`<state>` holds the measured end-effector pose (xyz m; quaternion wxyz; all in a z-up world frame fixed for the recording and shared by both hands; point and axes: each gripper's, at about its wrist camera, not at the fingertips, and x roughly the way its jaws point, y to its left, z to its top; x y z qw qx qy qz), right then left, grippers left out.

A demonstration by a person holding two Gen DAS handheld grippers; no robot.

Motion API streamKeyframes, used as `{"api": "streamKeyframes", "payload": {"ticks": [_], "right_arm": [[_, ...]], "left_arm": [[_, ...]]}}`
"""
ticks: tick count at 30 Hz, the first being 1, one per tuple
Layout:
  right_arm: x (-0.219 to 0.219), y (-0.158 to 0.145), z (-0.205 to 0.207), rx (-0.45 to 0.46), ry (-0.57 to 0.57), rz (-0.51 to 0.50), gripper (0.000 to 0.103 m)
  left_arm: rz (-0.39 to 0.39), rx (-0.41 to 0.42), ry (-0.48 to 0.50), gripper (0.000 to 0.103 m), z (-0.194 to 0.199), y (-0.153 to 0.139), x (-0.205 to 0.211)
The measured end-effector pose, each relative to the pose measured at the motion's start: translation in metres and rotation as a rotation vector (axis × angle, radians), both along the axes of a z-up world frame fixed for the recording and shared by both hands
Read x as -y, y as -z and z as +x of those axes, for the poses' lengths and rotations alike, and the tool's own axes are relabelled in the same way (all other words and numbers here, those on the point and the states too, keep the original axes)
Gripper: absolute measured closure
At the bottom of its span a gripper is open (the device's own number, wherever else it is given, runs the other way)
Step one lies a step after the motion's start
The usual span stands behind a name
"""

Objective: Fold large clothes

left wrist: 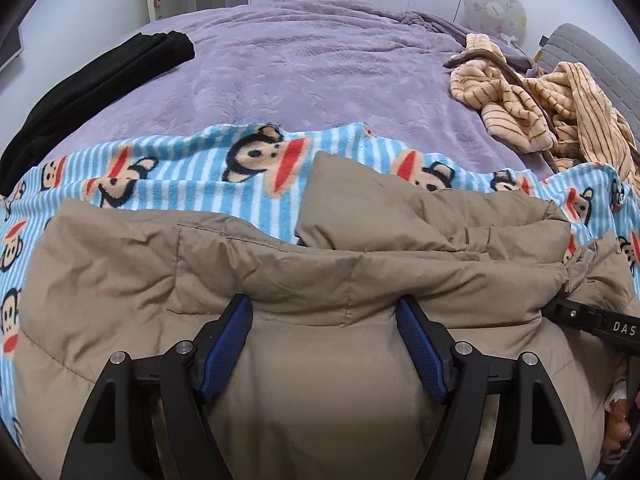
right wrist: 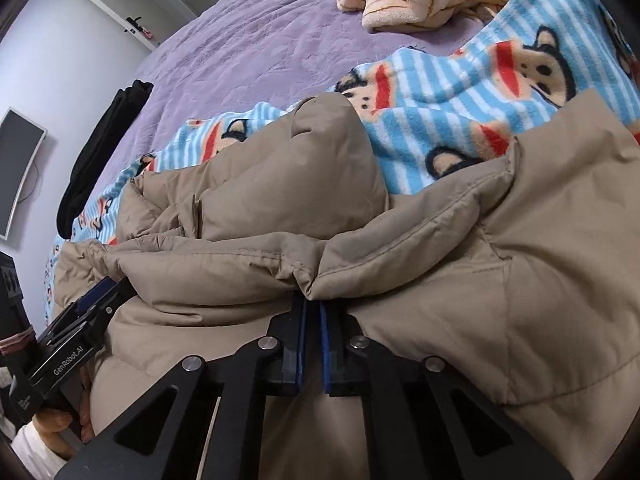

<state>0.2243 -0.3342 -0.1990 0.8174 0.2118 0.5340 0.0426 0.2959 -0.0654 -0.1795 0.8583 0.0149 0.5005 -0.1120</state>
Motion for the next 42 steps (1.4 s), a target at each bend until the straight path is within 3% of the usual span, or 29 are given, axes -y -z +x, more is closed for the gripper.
{"api": "streamKeyframes", "payload": {"ticks": [3, 7, 10, 13, 16, 22, 25, 30, 34, 38, 40, 42], "right_arm": [[0.011, -0.007, 0.005, -0.011, -0.015, 0.024, 0.099], [0.044, -0.03, -0.009, 0.002, 0.062, -0.122, 0.098], [0.092, -0.032, -0.03, 0.004, 0.194, -0.164, 0.098], [0.118, -0.014, -0.032, -0.022, 0.269, -0.056, 0.099], [0.121, 0.003, -0.021, -0.034, 0.299, -0.028, 0.099], [0.105, 0.005, -0.011, -0.03, 0.274, -0.114, 0.099], [0.101, -0.007, -0.013, -0.031, 0.292, -0.103, 0.092], [0.084, -0.041, -0.044, 0.023, 0.297, -0.104, 0.051], [0.067, -0.063, -0.084, 0.072, 0.286, -0.071, 0.045], [0.054, -0.068, -0.12, 0.057, 0.287, -0.009, 0.04], [0.048, -0.066, -0.138, 0.04, 0.292, 0.014, 0.04], [0.047, -0.064, -0.162, 0.023, 0.302, 0.044, 0.038]], "left_arm": [[0.105, 0.064, -0.043, 0.026, 0.006, -0.007, -0.029], [0.178, 0.072, -0.147, 0.026, 0.013, -0.003, -0.084], [0.102, 0.022, -0.184, 0.018, 0.021, 0.01, -0.107], [0.149, 0.026, -0.179, 0.016, 0.025, 0.021, -0.098], [0.164, 0.021, -0.182, 0.014, 0.028, 0.026, -0.092], [0.173, 0.01, -0.207, 0.014, 0.018, 0.013, -0.1], [0.204, 0.022, -0.186, 0.014, 0.001, -0.004, -0.097], [0.166, 0.009, -0.133, 0.014, -0.046, -0.031, -0.104], [0.161, -0.011, -0.121, 0.014, -0.092, -0.039, -0.109], [0.14, -0.045, -0.118, 0.013, -0.129, -0.039, -0.114], [0.131, -0.045, -0.135, 0.0, -0.145, -0.04, -0.118], [0.096, -0.052, -0.154, 0.0, -0.158, -0.04, -0.122]]}}
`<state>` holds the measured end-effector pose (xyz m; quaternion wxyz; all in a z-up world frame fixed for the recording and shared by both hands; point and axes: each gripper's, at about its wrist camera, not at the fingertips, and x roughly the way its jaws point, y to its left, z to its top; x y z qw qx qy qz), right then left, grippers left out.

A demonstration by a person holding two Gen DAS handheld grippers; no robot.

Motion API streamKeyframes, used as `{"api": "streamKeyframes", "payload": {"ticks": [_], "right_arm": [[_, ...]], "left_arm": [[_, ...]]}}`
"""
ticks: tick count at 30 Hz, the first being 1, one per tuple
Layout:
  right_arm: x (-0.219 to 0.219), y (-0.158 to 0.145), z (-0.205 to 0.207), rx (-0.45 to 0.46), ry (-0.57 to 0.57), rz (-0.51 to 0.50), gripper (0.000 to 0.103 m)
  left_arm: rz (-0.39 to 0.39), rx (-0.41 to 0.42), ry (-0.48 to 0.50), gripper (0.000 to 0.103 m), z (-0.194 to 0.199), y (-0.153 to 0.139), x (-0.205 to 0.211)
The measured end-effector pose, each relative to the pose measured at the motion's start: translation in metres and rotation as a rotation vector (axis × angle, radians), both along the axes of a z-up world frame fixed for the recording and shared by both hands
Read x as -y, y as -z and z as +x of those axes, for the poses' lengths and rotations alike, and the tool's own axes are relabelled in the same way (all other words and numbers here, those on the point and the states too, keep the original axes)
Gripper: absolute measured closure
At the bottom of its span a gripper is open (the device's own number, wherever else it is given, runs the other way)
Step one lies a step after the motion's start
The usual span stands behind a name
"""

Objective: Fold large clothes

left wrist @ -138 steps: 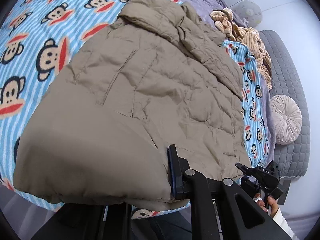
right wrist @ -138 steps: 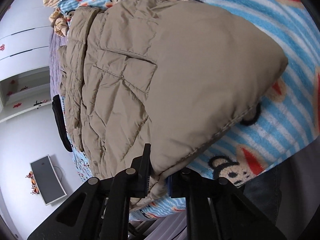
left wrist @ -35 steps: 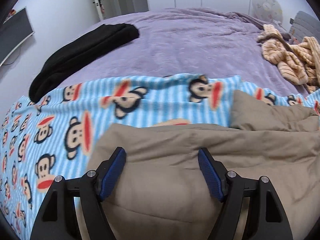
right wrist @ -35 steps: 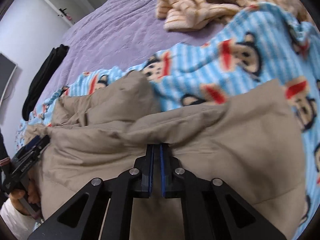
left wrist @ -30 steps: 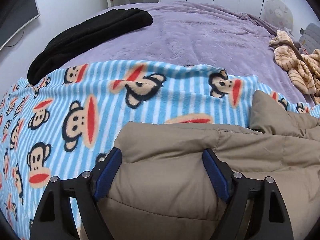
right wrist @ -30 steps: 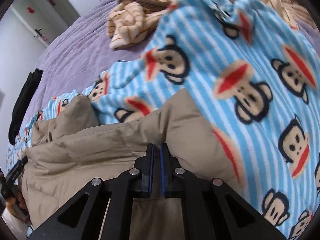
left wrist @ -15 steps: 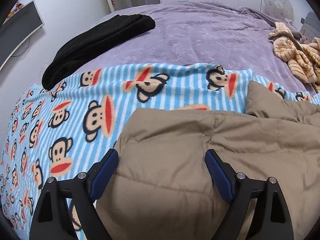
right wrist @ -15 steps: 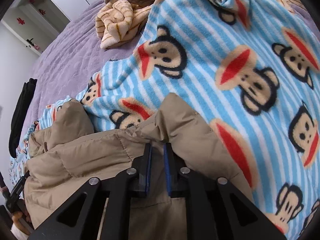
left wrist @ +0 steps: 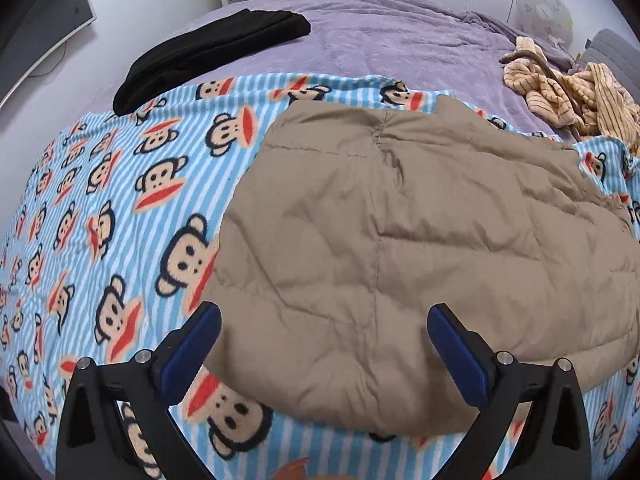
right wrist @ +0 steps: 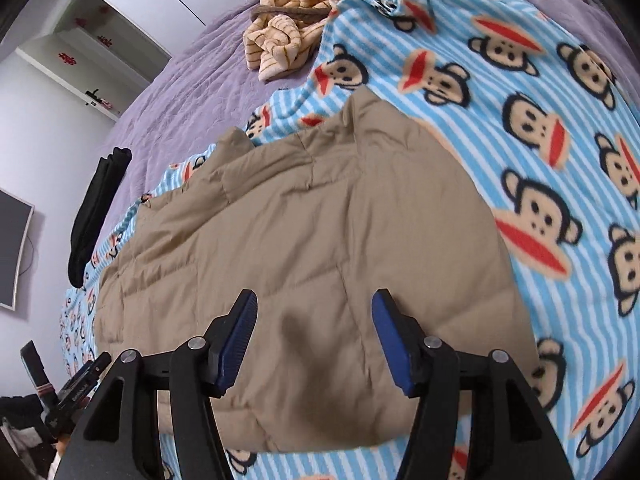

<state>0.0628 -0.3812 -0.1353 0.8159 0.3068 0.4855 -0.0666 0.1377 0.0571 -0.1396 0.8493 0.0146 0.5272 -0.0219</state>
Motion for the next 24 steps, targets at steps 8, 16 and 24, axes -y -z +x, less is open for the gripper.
{"api": "streamKeyframes", "payload": {"ticks": [8, 16, 24], "right_arm": [[-0.009, 0.009, -0.055, -0.023, 0.016, 0.085, 0.023], [-0.005, 0.042, -0.073, -0.063, 0.082, 0.221, 0.022], [-0.002, 0.064, -0.086, -0.027, 0.141, 0.365, 0.002]], "left_arm": [[-0.174, -0.11, -0.12, 0.0, -0.024, 0.017, -0.029], [-0.257, -0.15, -0.202, 0.0, -0.034, 0.028, -0.051], [-0.626, -0.222, -0.268, 0.0, -0.035, 0.054, -0.074]]}}
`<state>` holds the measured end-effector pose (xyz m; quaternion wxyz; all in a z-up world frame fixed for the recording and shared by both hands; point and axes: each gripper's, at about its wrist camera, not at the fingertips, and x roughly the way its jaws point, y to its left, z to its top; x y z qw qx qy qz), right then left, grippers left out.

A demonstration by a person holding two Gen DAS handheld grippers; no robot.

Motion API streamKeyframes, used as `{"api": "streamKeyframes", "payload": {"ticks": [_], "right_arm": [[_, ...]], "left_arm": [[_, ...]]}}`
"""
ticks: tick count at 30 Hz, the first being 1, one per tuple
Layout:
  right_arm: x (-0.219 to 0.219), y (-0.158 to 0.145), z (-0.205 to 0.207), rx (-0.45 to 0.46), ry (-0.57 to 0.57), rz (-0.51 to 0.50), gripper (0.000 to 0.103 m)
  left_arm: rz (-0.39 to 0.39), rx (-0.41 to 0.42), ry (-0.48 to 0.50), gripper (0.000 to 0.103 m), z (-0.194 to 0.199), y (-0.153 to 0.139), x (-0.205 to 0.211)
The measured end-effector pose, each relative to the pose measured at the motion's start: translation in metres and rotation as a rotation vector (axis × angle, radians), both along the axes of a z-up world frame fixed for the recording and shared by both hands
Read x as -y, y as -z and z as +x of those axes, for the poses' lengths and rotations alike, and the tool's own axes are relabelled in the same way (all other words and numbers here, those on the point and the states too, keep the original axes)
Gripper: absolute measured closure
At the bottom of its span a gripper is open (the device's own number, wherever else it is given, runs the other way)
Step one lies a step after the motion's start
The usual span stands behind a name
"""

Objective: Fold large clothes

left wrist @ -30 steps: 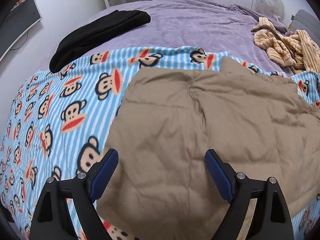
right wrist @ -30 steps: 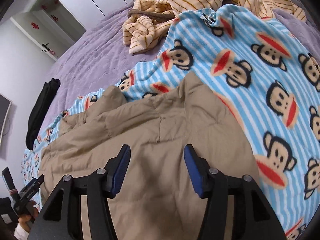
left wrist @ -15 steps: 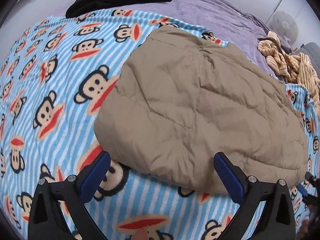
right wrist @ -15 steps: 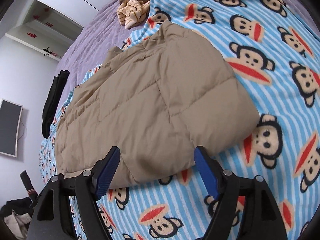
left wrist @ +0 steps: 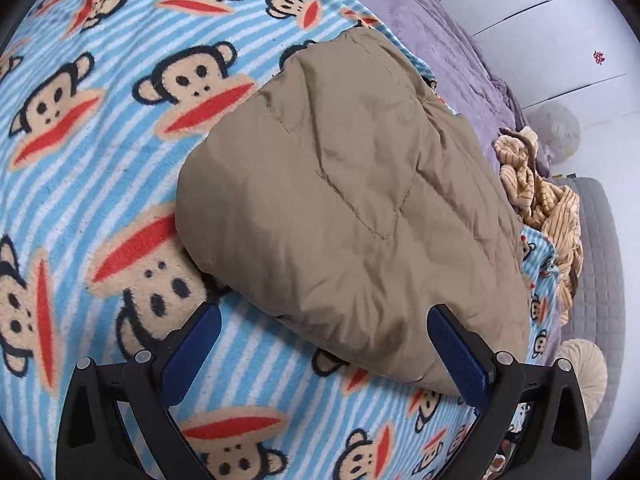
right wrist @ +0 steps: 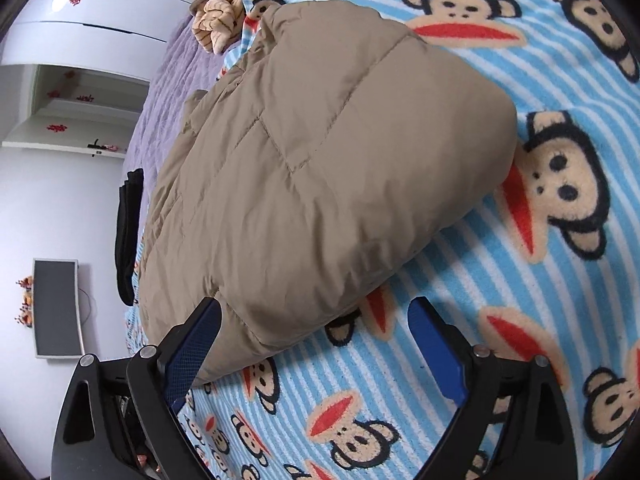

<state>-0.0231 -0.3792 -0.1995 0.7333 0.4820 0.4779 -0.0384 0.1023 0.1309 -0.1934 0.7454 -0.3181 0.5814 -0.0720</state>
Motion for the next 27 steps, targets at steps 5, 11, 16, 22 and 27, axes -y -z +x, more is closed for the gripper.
{"api": "streamKeyframes", "payload": {"ticks": [5, 11, 16, 22, 27], "right_arm": [[-0.004, 0.009, 0.008, 0.015, 0.017, 0.082, 0.0], [-0.004, 0.018, 0.021, 0.023, 0.03, 0.164, 0.0], [-0.002, 0.028, 0.038, 0.03, -0.002, 0.212, 0.0], [0.001, 0.04, 0.055, 0.053, 0.016, 0.256, 0.0], [0.005, 0.053, 0.061, 0.043, 0.055, 0.301, 0.0]], "left_arm": [[-0.038, -0.008, 0.008, 0.0, 0.006, 0.013, 0.007], [-0.177, -0.025, -0.06, 0.0, 0.024, 0.033, 0.006], [-0.21, 0.0, -0.112, 0.0, 0.045, 0.034, 0.001], [-0.021, 0.029, -0.143, 0.032, 0.064, 0.028, 0.009], [0.184, 0.119, -0.06, 0.074, 0.064, 0.002, 0.031]]}}
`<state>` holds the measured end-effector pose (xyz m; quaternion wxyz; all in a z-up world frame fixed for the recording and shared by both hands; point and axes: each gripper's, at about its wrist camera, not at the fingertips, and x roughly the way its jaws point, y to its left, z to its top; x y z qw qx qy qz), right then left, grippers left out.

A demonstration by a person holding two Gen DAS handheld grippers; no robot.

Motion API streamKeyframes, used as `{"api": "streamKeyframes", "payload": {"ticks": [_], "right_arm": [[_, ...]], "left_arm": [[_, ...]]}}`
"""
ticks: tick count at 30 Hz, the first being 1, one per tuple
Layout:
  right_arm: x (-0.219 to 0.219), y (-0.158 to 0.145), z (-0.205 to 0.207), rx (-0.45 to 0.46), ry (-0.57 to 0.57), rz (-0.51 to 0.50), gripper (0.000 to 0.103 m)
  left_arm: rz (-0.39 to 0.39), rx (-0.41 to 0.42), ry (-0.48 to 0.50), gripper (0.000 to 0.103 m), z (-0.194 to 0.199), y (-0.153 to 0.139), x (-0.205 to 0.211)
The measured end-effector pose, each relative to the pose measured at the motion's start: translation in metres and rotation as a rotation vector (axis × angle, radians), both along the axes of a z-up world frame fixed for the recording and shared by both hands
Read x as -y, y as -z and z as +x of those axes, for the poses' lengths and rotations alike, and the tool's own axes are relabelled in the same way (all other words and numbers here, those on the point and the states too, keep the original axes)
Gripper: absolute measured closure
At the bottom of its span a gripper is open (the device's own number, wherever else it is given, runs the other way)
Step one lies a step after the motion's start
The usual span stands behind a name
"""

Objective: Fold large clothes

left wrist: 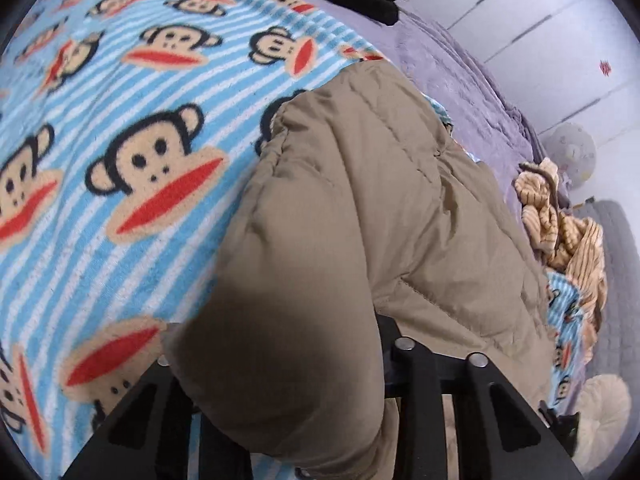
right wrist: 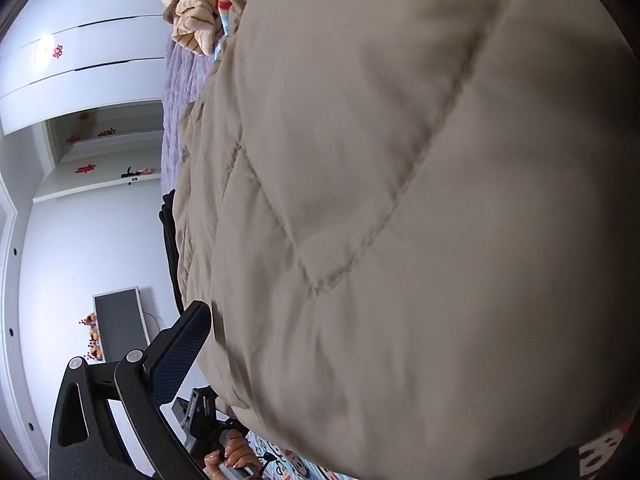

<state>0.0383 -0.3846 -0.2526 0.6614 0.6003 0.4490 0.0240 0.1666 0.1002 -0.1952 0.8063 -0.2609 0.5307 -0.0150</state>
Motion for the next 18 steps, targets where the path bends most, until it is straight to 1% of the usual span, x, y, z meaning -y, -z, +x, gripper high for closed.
{"api": "streamKeyframes", "payload": {"ticks": [1, 2, 3, 4, 6, 9, 14, 16, 17, 18], "right_arm": [[0.0, 0.0, 0.0, -0.002, 0.002, 0.001, 0.001], [0.0, -0.001, -0.001, -0.008, 0.005, -0.003, 0.007], [0.0, -0.001, -0.003, -0.025, 0.006, -0.017, 0.031], [0.002, -0.001, -0.005, -0.036, 0.001, -0.022, 0.043], [0.006, -0.001, -0.009, -0.02, -0.002, -0.001, 0.063], [0.007, -0.013, -0.015, 0.016, -0.036, -0.03, 0.073], [0.009, -0.028, -0.031, 0.046, -0.09, -0.049, 0.076], [0.009, -0.031, -0.042, 0.045, -0.11, -0.048, 0.076], [0.009, -0.032, -0.047, 0.042, -0.119, -0.046, 0.076], [0.008, -0.032, -0.053, 0.039, -0.131, -0.045, 0.076]], "left_arm": [[0.055, 0.019, 0.024, 0.077, -0.001, -0.007, 0.008], [0.094, 0.035, 0.04, 0.078, -0.001, -0.013, 0.013], [0.125, 0.049, 0.052, 0.08, -0.003, -0.019, 0.018], [0.143, 0.061, 0.057, 0.082, -0.005, -0.024, 0.02], [0.155, 0.076, 0.058, 0.082, -0.011, -0.032, 0.021], [0.169, 0.09, 0.062, 0.083, -0.027, -0.042, 0.018], [0.199, 0.11, 0.078, 0.083, -0.068, -0.058, 0.017], [0.2, 0.109, 0.082, 0.083, -0.089, -0.062, 0.013], [0.206, 0.122, 0.078, 0.083, -0.1, -0.062, 0.01], [0.205, 0.113, 0.081, 0.083, -0.112, -0.062, 0.008]]}}
